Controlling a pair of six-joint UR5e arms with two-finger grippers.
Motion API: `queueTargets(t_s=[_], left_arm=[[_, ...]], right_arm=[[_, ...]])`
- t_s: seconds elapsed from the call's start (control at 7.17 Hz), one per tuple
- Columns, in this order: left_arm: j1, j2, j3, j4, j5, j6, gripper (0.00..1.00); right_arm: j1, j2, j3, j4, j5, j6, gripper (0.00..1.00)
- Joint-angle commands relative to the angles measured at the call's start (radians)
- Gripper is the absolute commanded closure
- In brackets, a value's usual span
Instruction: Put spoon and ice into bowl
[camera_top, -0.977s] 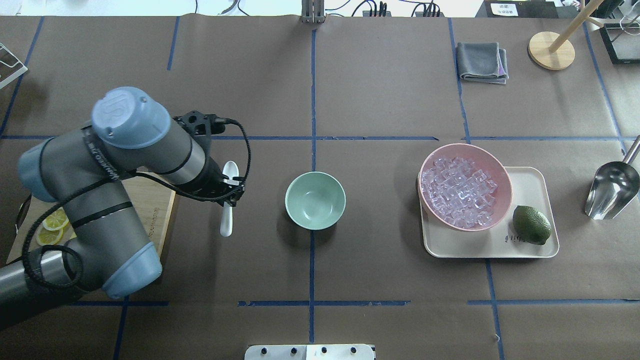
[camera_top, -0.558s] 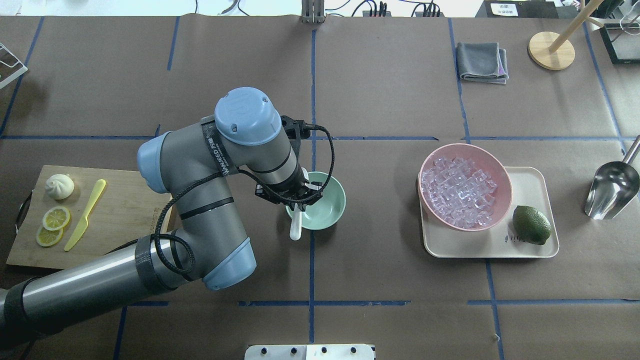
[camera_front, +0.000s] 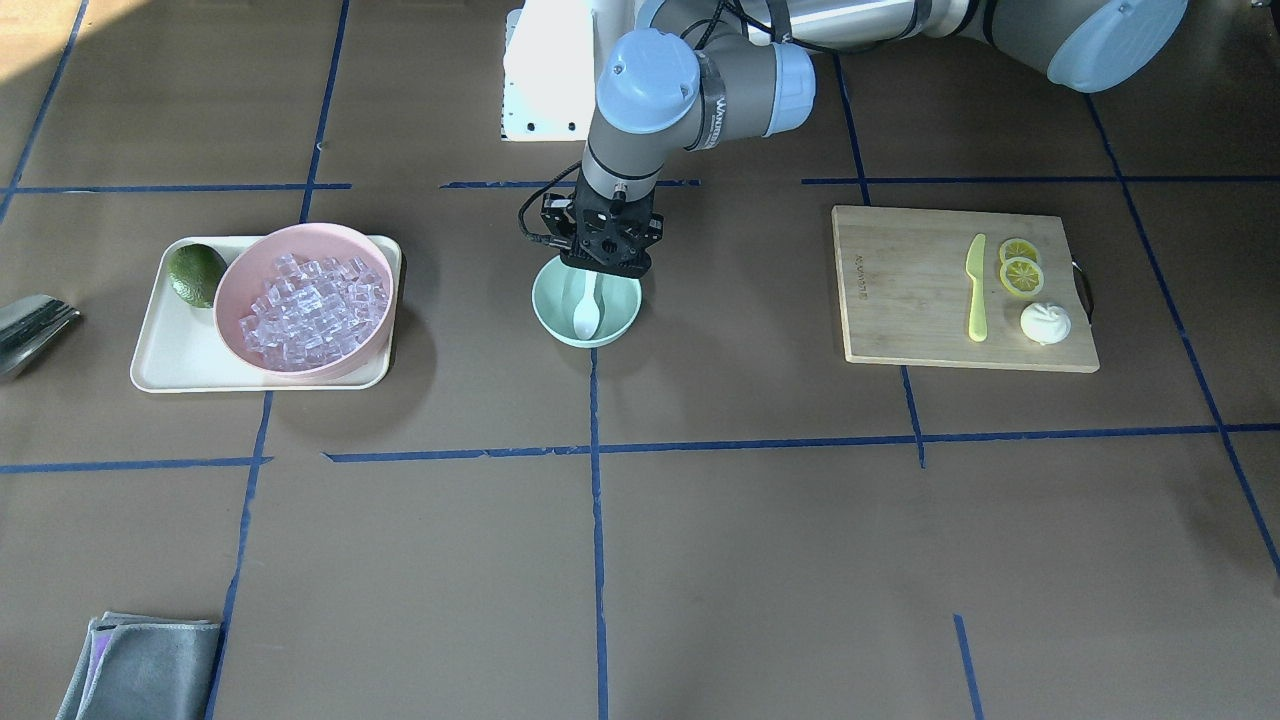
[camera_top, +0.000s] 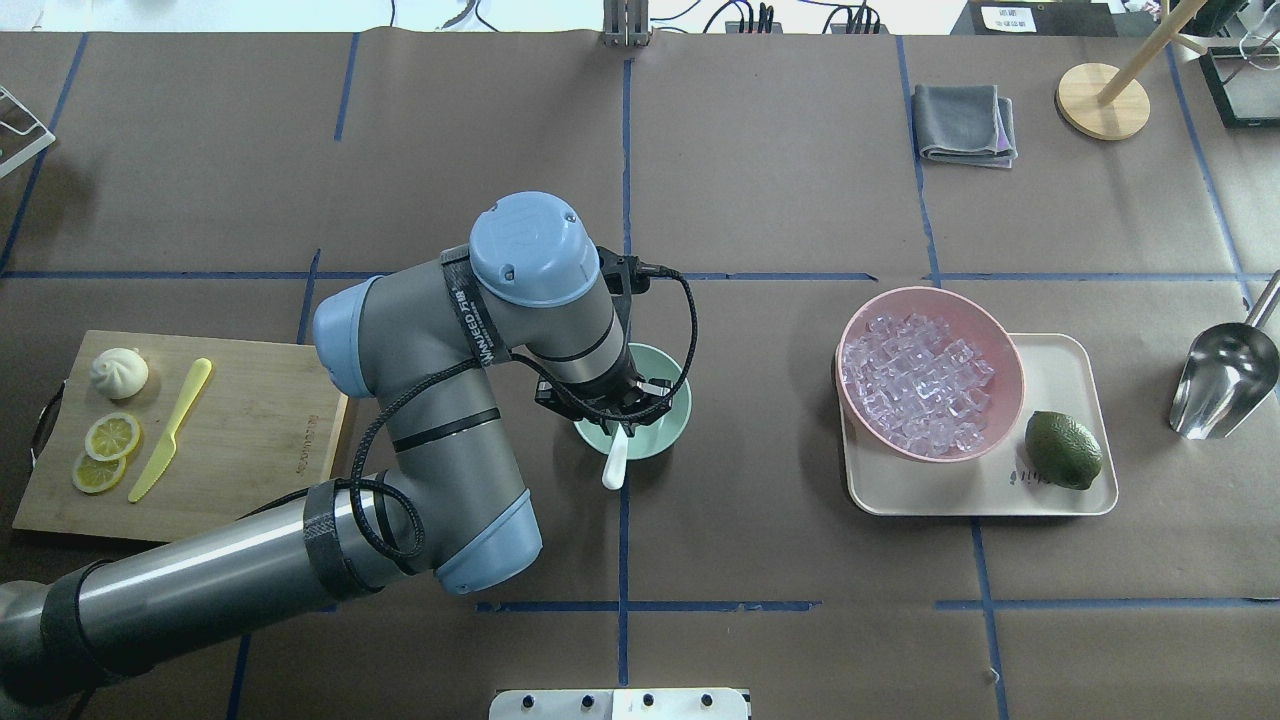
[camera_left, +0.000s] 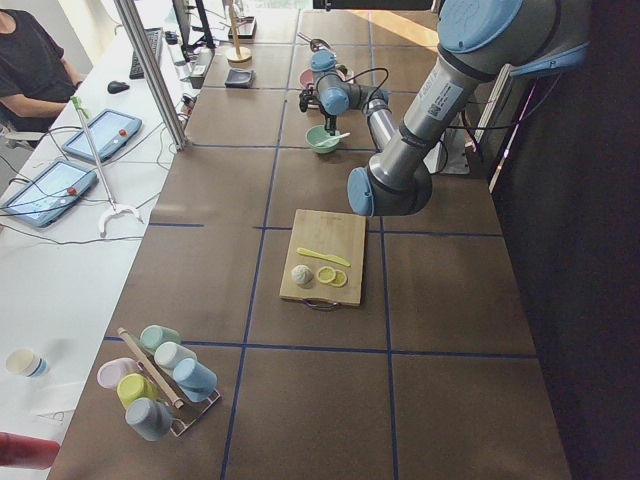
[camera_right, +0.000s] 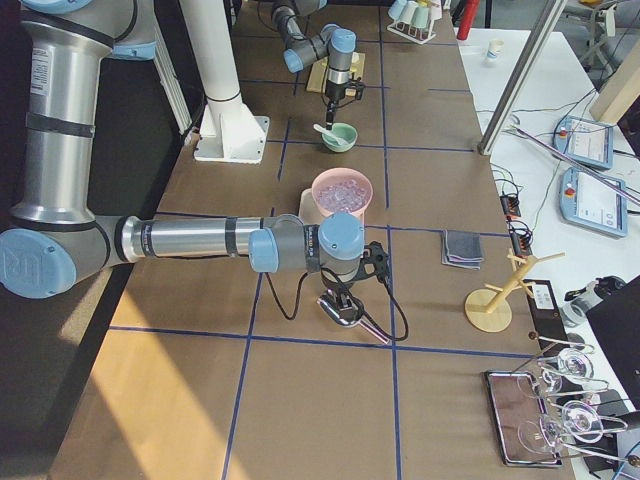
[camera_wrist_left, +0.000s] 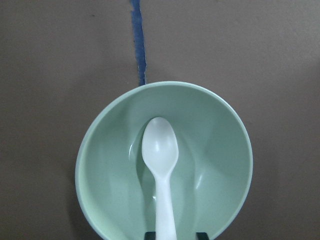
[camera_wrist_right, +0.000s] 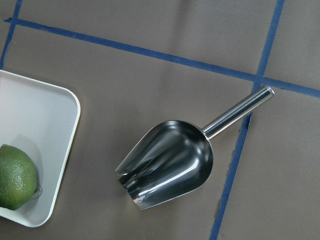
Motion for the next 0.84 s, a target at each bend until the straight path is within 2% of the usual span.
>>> queueTargets(t_s=[0.0, 0.14, 0.42, 0.7], left_arm=[[-0.028, 0.003, -0.013, -0.021, -0.001, -0.014, 0.28], [-0.063, 0.027, -0.060, -0.021, -0.007, -0.014, 0.27], [-0.117, 0.207, -0.261, -0.018, -0.015, -0.009, 0.27], [-0.196, 0.287, -0.321, -0.019, -0.108, -0.005, 0.27]], right_arm=[[-0.063, 0.009, 0.049, 0.015, 0.043, 0.152, 0.00], [-0.152, 0.017, 0.126, 0.024, 0.035, 0.346, 0.01], [-0.313, 0.097, 0.153, 0.206, -0.009, 0.779, 0.01], [-0.524, 0.219, 0.175, 0.232, -0.203, 1.150, 0.01]])
